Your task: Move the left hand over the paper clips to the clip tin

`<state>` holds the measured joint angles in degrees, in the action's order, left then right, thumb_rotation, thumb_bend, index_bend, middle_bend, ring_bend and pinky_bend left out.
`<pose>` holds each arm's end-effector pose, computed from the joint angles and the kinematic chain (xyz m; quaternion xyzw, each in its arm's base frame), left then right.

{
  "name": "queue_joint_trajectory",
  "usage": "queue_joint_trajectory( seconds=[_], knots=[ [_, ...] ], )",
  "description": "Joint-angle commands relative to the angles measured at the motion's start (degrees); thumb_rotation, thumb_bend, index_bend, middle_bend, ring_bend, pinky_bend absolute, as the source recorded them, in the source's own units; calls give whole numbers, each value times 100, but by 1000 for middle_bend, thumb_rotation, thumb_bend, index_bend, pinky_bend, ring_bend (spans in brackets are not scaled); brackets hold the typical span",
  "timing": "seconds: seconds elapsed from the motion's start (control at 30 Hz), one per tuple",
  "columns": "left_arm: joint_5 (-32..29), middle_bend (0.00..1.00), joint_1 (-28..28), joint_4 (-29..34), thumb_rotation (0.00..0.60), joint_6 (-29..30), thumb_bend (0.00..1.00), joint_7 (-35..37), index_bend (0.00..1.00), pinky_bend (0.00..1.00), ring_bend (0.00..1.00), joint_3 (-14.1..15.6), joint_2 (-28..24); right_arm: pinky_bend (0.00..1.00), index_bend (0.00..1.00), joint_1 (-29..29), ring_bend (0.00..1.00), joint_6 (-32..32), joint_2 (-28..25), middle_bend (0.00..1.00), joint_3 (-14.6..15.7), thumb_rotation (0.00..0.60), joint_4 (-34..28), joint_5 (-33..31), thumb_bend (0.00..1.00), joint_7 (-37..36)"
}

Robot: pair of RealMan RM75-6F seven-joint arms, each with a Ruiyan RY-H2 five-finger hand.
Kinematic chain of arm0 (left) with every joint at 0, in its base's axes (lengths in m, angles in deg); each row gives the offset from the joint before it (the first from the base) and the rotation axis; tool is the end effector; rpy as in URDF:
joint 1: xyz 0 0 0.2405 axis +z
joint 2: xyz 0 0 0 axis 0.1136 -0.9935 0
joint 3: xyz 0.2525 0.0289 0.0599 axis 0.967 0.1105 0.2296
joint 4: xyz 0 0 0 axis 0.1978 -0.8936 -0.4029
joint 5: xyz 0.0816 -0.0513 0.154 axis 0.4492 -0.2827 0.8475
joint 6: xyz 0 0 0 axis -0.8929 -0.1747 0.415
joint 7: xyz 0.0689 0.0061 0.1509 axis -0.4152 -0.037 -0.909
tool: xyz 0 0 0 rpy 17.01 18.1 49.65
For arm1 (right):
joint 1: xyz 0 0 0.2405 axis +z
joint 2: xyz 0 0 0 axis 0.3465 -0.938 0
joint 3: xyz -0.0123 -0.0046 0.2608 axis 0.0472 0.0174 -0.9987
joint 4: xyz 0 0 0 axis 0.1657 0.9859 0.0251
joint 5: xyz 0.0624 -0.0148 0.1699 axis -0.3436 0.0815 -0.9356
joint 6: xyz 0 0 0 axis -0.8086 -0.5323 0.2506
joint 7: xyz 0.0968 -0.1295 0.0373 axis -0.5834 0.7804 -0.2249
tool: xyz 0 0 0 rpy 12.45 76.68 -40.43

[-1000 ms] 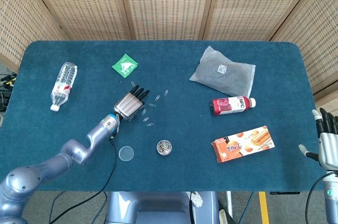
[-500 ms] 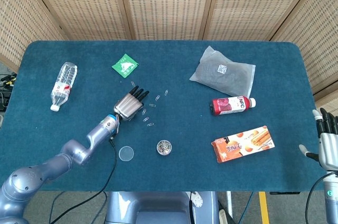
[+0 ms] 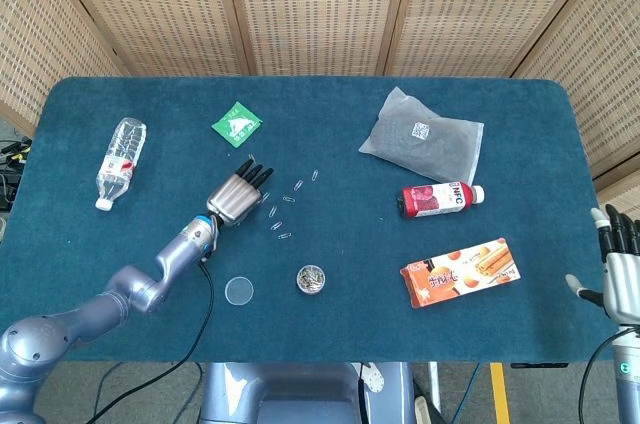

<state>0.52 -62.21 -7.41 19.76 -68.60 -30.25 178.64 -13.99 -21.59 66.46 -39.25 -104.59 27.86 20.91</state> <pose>-0.1464 0.4322 -0.0559 -0.8623 -0.1607 -0.2237 0.4250 -0.3413 -0.2289 0.2020 0.5467 -0.3519 0.3534 0.6726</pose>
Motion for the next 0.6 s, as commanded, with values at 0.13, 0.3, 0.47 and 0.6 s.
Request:
queue_joint_trajectory(
  seconds=[0.13,0.3,0.47,0.6],
  knots=[
    [-19,0,57,396,600,209,429,-34,722,0,0,-44,-267,0,0,-7,0,-25,-15,0,9,600,-25,31,0,-10],
    [159,0,99,1062,600,526,430,77,724,0,0,-29,-622,0,0,-12,0,-41,-26,0,18,600,-53,56,0,-14],
    [608,0,147,2130,600,971,440,286,724,0,0,108,-1096,0,0,-13,0,-53,-28,0,26,600,-71,74,0,3],
    [1062,0,165,2756,600,1242,441,454,724,0,0,314,-1351,0,0,-12,0,-44,-26,0,21,600,-64,57,0,3]
  ],
)
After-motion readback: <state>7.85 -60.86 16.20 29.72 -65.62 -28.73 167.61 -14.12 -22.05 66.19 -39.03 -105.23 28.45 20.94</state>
